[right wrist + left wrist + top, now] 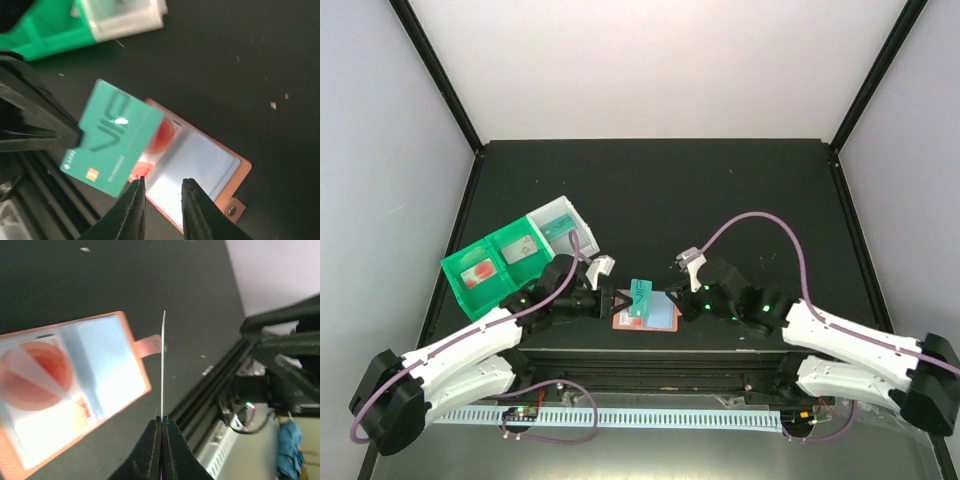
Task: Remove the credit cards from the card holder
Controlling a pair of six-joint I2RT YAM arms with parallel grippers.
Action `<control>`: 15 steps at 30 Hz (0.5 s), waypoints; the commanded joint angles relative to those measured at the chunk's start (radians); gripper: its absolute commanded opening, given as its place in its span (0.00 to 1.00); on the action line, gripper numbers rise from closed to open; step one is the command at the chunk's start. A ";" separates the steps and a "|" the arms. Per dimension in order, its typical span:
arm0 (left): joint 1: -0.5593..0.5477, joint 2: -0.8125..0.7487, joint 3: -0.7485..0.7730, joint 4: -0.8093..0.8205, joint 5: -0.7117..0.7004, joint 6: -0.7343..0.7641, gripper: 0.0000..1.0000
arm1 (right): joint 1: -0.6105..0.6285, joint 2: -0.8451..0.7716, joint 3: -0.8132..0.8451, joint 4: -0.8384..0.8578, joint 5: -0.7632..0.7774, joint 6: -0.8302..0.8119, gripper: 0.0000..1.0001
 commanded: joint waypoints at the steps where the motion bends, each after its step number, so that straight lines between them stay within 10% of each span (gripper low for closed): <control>1: 0.004 -0.048 0.054 -0.005 0.169 0.072 0.01 | -0.041 -0.112 0.073 -0.131 -0.148 -0.148 0.23; 15: 0.000 -0.071 0.039 0.167 0.490 0.090 0.02 | -0.131 -0.145 0.162 -0.172 -0.505 -0.230 0.50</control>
